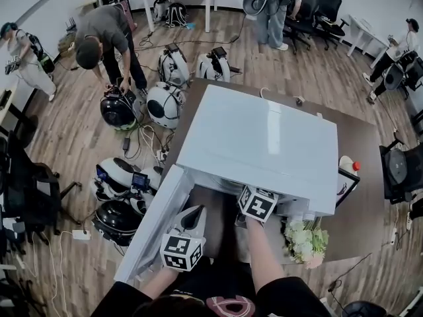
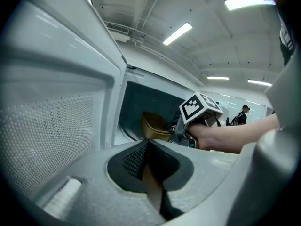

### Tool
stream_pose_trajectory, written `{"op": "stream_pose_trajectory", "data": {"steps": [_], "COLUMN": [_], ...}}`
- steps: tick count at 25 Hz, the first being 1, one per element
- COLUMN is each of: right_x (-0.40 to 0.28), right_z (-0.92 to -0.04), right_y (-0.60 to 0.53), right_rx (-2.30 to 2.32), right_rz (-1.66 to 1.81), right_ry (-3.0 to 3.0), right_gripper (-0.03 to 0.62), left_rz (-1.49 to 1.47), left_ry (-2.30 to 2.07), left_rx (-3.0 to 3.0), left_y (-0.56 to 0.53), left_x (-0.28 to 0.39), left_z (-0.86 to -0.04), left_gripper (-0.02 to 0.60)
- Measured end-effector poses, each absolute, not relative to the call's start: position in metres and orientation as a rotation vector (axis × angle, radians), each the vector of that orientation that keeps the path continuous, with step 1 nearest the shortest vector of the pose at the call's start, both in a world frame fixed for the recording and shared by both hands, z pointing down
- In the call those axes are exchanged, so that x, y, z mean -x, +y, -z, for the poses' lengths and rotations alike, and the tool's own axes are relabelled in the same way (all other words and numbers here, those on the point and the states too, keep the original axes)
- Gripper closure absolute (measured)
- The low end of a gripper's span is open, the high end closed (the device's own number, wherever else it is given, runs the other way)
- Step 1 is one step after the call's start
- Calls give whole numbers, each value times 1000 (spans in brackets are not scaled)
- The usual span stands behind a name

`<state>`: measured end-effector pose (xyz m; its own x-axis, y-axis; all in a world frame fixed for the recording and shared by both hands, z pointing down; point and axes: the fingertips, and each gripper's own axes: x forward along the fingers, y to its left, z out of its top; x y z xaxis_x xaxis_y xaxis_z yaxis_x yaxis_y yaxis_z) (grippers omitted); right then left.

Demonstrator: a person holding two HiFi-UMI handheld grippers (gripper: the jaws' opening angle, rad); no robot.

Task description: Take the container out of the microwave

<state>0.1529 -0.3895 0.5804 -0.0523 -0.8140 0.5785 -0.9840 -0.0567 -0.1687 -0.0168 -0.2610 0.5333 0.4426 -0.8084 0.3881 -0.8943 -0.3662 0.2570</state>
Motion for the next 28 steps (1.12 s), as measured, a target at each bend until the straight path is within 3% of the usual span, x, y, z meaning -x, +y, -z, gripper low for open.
{"op": "stream_pose_trajectory", "data": {"steps": [4, 12, 28], "right_x": [-154, -155, -154], "right_z": [-581, -582, -580], "right_y": [-390, -389, -380], "right_rx": [-1932, -1955, -1924], "right_rz": [-812, -824, -856], "right_ry": [-1920, -1889, -1910], "right_gripper": [458, 546, 557], "left_rz": [-282, -296, -316], "left_ry": [-1466, -1455, -1421], "left_rx": [-2238, -2244, -2269], "left_y": [-266, -268, -260], "left_x": [19, 14, 7], "left_z": [-536, -535, -539], "left_gripper": [572, 572, 572]}}
